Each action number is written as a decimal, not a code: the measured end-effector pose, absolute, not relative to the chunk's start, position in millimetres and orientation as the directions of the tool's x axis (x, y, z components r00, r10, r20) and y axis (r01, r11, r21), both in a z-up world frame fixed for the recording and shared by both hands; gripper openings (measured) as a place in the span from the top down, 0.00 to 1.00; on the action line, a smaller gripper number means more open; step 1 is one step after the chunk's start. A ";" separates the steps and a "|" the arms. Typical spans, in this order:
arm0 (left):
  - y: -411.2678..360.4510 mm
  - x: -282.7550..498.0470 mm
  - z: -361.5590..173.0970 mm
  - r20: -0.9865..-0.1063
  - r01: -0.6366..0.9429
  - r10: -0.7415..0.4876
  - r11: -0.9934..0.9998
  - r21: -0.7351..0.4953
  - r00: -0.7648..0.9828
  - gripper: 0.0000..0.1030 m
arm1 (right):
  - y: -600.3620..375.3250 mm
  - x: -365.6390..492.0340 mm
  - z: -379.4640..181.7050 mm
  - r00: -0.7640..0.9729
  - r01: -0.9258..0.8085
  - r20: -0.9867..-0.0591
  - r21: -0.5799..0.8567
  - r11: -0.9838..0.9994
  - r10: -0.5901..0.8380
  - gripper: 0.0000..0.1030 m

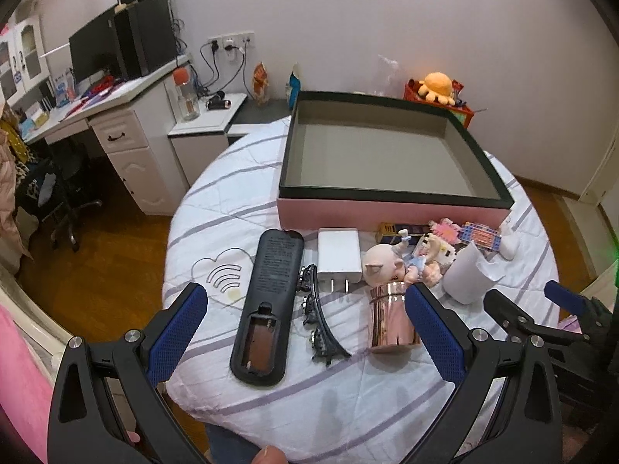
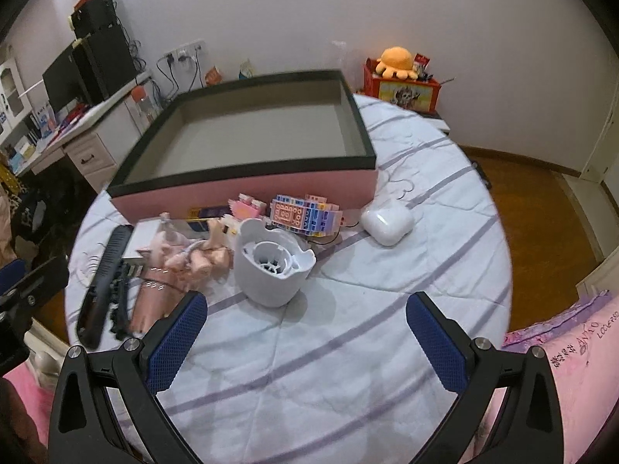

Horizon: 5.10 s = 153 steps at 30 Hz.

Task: Organize rigid objects
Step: 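Close the right gripper on the white cup-shaped part and lift it, then carry the white cup part into the pink box and release it, then move the left gripper toward the black remote control, then close the left gripper on the black remote control and lift it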

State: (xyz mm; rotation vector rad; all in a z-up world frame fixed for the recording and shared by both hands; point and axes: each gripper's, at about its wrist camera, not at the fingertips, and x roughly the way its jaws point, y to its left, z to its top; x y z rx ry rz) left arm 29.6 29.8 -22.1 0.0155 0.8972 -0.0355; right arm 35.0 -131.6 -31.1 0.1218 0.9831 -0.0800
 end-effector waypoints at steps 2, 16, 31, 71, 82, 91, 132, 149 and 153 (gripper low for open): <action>27.4 36.2 -26.6 -0.785 0.041 -0.023 0.999 0.003 0.620 0.00 | -132.8 43.0 -38.0 0.545 0.124 -0.839 0.078 0.989 -0.002 0.02; 19.8 66.7 -48.9 -0.816 0.051 -0.024 0.999 0.007 0.577 0.00 | -133.5 74.0 -69.9 0.505 0.099 -0.852 0.217 0.971 0.139 0.33; 19.2 66.0 -54.2 -0.820 0.055 -0.024 0.998 0.009 0.571 0.00 | -133.4 67.8 -71.7 0.532 0.075 -0.825 0.269 0.960 0.189 0.45; 15.9 183.0 -23.2 -0.779 -0.010 -0.008 1.000 -0.018 0.626 0.00 | -139.3 190.5 -18.2 0.606 -0.054 -0.783 0.140 0.989 0.144 0.45; 8.8 201.0 -42.0 -0.805 -0.009 -0.013 1.000 -0.024 0.593 0.00 | -135.5 216.2 -50.8 0.529 -0.064 -0.846 0.035 0.997 0.064 0.44; 7.8 187.3 -39.2 -0.801 0.002 -0.026 1.000 -0.031 0.598 0.00 | -142.0 208.5 -43.2 0.561 -0.051 -0.826 0.035 0.998 0.058 0.21; 61.8 17.4 -69.4 -0.842 -0.056 0.012 0.998 -0.022 0.540 0.00 | -152.2 16.2 -8.0 0.629 0.020 -0.751 0.274 0.961 0.201 0.20; 81.0 49.1 -110.3 -0.886 -0.024 0.053 0.999 0.048 0.461 0.00 | -141.1 30.8 -15.8 0.600 0.031 -0.780 0.246 0.969 0.179 0.20; 81.1 58.2 -115.9 -0.883 0.007 0.026 0.999 0.034 0.469 0.00 | -136.2 34.5 -16.0 0.594 0.035 -0.788 0.225 0.974 0.161 0.20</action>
